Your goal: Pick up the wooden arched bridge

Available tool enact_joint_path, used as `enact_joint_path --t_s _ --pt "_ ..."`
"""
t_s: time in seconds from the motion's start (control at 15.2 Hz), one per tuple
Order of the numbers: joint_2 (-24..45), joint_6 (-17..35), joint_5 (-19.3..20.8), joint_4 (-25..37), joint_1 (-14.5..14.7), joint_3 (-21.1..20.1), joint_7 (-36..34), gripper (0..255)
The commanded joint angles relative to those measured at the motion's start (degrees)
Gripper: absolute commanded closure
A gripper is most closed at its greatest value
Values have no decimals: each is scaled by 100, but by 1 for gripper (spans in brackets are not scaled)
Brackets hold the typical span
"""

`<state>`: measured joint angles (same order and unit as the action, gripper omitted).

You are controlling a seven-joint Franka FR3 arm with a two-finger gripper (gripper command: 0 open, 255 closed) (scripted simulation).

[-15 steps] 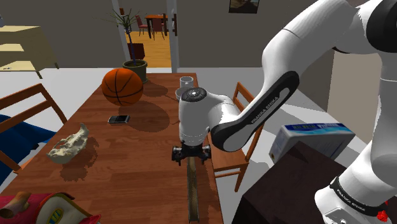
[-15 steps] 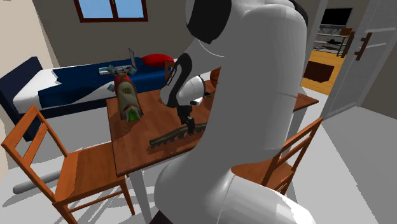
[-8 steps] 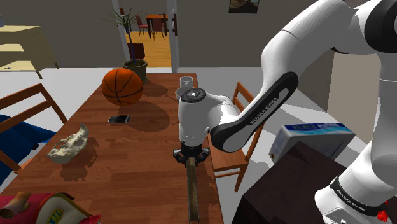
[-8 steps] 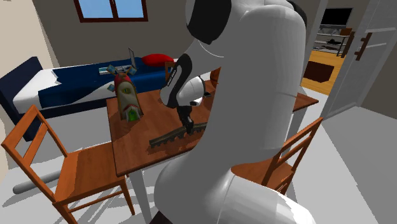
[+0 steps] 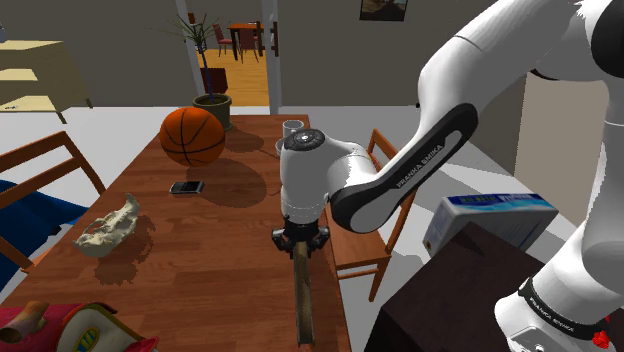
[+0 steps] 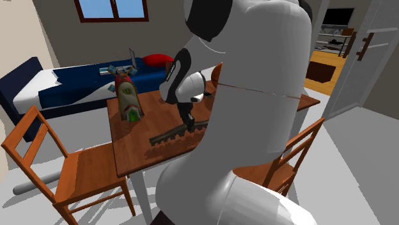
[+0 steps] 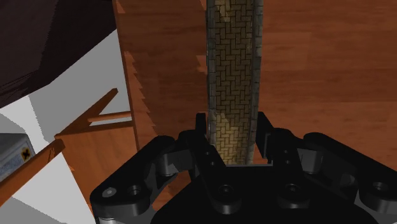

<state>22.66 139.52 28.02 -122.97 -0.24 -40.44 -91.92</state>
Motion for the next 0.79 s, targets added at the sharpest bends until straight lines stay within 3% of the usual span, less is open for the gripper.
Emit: enact_joint_path --t_s 0.0,0.73 --pt "-136 -104 -152 4 -86 -101 115 255" --pt "-701 -590 -795 98 -384 -471 569 255"
